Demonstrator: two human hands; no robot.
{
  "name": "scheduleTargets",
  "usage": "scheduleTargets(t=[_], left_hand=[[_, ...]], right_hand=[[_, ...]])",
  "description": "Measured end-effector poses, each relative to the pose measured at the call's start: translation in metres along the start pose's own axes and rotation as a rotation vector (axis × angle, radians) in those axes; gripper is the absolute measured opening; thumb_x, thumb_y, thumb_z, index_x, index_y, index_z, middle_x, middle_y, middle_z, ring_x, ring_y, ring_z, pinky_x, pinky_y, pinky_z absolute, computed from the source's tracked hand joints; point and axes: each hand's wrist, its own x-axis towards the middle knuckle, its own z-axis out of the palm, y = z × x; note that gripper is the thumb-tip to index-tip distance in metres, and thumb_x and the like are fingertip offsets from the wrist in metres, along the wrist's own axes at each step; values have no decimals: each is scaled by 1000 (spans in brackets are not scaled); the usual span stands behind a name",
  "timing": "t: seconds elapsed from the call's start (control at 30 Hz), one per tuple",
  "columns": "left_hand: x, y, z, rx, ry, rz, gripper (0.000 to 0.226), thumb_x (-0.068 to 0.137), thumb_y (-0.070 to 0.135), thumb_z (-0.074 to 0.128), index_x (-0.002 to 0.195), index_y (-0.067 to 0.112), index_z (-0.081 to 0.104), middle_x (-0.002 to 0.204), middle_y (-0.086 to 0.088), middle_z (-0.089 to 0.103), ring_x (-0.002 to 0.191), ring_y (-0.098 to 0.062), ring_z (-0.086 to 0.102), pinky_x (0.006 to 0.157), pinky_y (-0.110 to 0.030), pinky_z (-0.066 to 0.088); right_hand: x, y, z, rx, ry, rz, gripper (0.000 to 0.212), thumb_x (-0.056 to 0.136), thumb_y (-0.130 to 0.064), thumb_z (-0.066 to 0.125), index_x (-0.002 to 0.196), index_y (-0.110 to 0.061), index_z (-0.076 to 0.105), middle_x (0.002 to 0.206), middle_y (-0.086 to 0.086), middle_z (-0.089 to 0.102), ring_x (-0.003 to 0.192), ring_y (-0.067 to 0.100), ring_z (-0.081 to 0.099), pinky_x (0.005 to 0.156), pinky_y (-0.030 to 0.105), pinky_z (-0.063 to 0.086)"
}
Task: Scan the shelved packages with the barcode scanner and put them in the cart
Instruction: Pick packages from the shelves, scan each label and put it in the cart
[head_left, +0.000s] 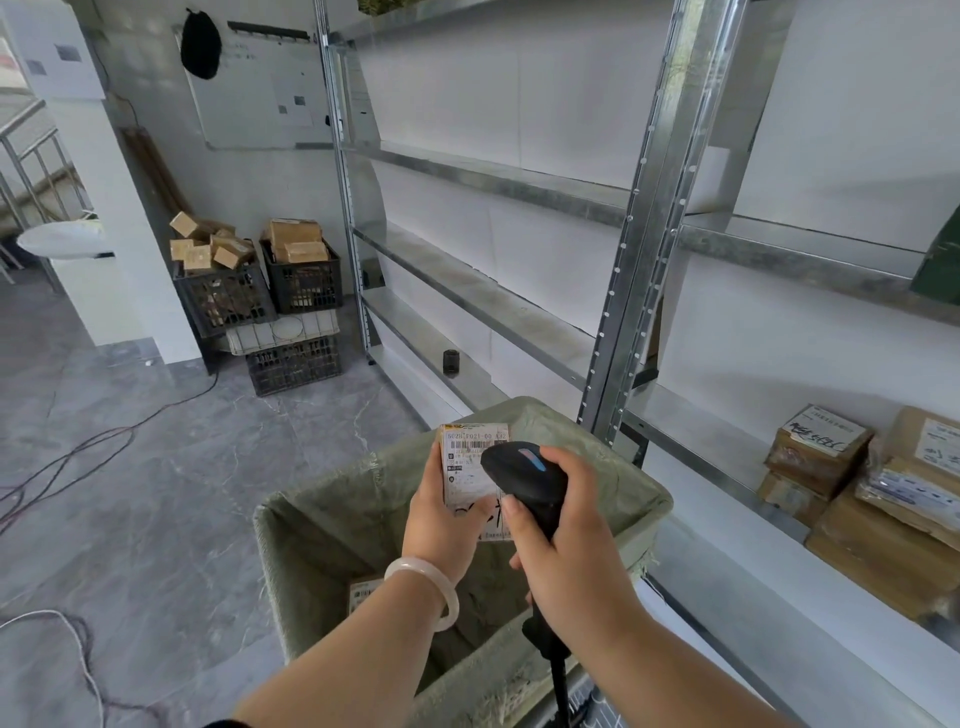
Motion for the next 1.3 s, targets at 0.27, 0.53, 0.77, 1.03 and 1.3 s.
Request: scheduleTargets(t=[0.27,0.53,0.77,1.03,1.3], left_hand=[[8,-40,-29,61,19,-128,82,89,13,70,153,35,23,128,18,56,103,-1,58,60,-5,47],[11,-105,-64,191,-9,-447,83,92,15,64,156,33,15,137,5,56,96,-8,54,59,-11,40],[8,-148,-80,414,-179,-600,93,86,21,66,155,42,6,126,2,58,91,-14,65,77,-31,59],[17,-155,-79,530,-268,-592,92,86,27,66,156,38,7,138,1,51,115,-19,57,99,-37,51],[39,-88,-49,646,-291,-220,81,93,39,63,156,39,11,158,5,29,143,-20,32,113,-37,37]], right_hand=[[8,32,24,-89,-93,103,50,91,-42,59,130,-48,28,117,-15,57,91,11,67,81,35,58],[24,60,65,-117,-158,206,48,92,-41,59,124,-54,27,112,-16,58,87,13,67,75,39,59],[29,79,95,-137,-247,245,49,92,-41,58,128,-52,26,113,-15,55,87,13,67,70,35,59],[29,89,98,-162,-273,262,52,92,-39,60,132,-46,27,117,-11,56,87,14,67,76,34,59],[32,85,63,-133,-125,243,52,91,-37,63,129,-49,31,118,-13,57,88,14,68,80,36,58]])
